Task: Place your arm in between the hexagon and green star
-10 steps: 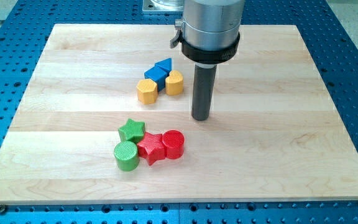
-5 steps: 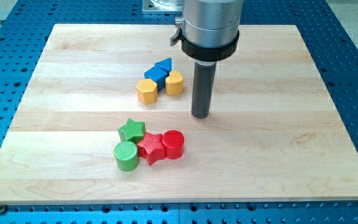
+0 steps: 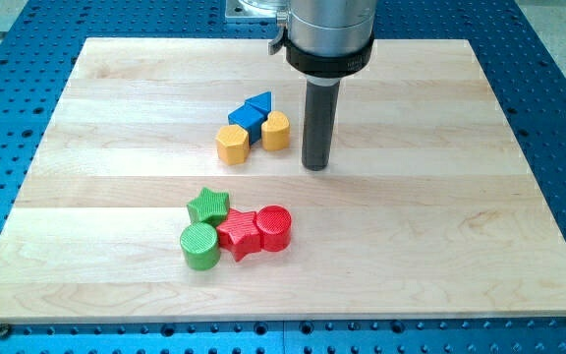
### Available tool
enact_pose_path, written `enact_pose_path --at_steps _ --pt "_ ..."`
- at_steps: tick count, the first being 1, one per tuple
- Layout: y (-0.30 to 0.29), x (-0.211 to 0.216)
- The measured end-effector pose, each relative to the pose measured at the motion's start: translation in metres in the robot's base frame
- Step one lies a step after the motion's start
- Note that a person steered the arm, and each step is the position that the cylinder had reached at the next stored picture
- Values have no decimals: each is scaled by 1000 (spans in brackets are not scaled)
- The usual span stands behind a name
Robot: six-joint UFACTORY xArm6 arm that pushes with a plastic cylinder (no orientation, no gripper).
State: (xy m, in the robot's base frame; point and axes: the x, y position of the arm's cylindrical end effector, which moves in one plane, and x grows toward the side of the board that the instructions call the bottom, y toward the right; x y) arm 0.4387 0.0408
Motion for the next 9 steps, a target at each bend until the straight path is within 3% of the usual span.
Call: enact_pose_path --at_steps 9 --pt "-20 17"
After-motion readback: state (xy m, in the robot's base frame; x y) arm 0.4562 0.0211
